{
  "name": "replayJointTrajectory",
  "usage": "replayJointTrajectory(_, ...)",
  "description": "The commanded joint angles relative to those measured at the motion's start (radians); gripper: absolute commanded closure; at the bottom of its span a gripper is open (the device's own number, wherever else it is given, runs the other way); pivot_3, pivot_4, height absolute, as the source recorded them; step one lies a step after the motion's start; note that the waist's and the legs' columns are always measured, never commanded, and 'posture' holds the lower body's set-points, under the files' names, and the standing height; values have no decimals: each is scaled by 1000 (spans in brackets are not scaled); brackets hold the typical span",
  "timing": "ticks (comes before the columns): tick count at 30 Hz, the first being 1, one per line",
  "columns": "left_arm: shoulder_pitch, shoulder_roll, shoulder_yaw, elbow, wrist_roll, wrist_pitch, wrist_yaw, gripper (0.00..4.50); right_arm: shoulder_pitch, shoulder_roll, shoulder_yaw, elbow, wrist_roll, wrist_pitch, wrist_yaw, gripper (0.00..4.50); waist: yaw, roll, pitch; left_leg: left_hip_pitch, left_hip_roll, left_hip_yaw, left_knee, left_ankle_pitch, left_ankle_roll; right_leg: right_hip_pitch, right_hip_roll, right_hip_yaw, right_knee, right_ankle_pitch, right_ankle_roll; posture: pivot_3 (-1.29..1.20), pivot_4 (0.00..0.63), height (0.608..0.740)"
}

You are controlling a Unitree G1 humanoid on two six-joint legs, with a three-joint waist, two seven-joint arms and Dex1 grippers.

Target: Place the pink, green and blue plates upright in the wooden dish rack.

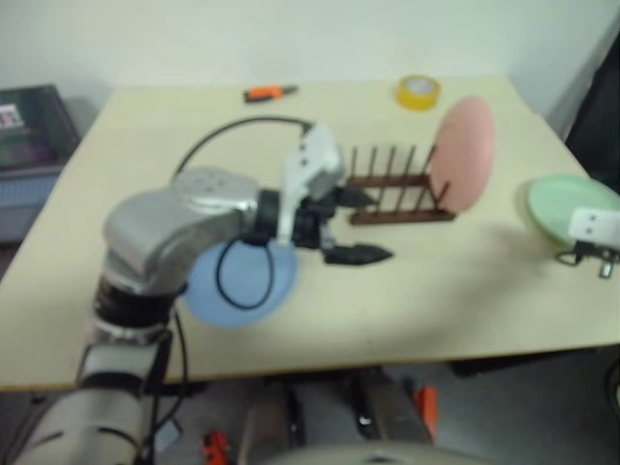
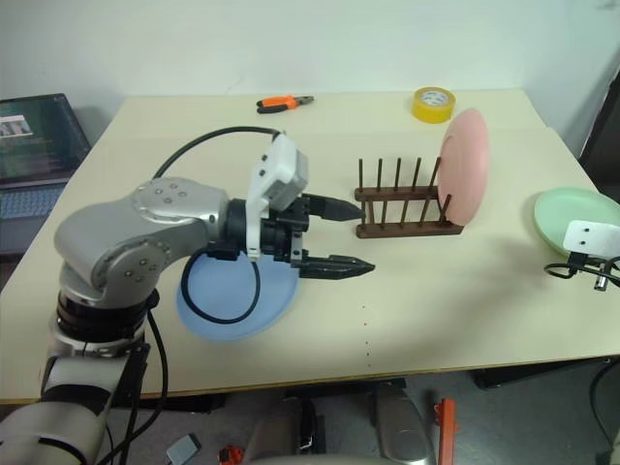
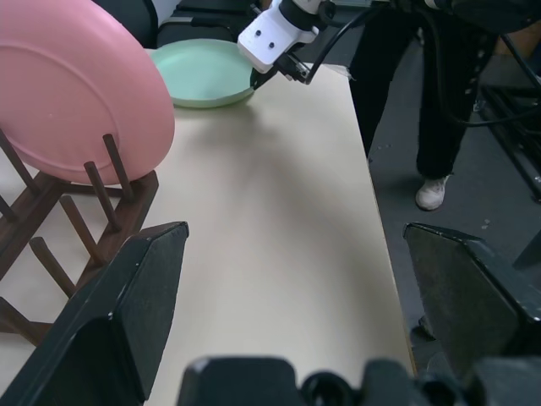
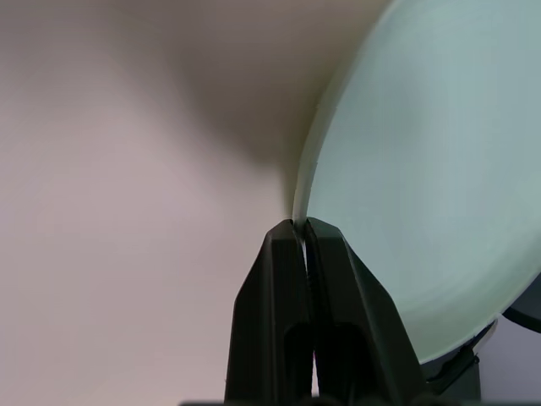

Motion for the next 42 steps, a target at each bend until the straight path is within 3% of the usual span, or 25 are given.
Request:
replayJointTrajectory(1,-15,4,24,-21,-4,-12,3,0,-2,-30,-32,-7,25,2,-19,4480,0,0,0,0,0,0,0,0,0,0,0,0,0,0,0,0,150,740)
replayJointTrajectory(15,-32,-4,-3,42,54,-111,-57,0,35,-80,-176,-23,159,-29,-27,4480,-1,0,0,0,-1,1,0,0,0,0,0,1,0,0,0,0,150,740)
replayJointTrajectory(17,-36,-11,-10,57,68,-127,-66,0,37,-111,-167,-34,139,-62,-80,4480,0,0,0,0,-1,0,0,0,0,0,0,1,0,0,0,0,150,740)
replayJointTrajectory(20,-42,-22,-22,76,84,-149,-78,0,12,-132,-223,-36,205,-48,28,4480,0,0,0,0,-2,0,0,0,0,0,-1,0,-1,-1,-2,0,150,740)
replayJointTrajectory(26,-61,-46,-40,120,114,-193,-109,0,-66,-148,-239,-66,226,-72,64,4480,-5,0,1,1,-3,0,0,0,0,1,-2,1,0,-1,-2,0,150,740)
replayJointTrajectory(33,-69,-59,-47,150,135,-225,-131,0,-139,-136,-322,-109,361,-72,271,4480,-2,0,1,0,-4,-1,-1,0,0,1,-3,1,-1,-1,-1,0,150,740)
replayJointTrajectory(42,-55,-65,-39,137,146,-229,-137,0,-63,-130,-438,-241,554,-9,445,4480,1,0,1,0,-7,-1,-2,0,1,1,-6,0,-2,-1,2,0,150,740)
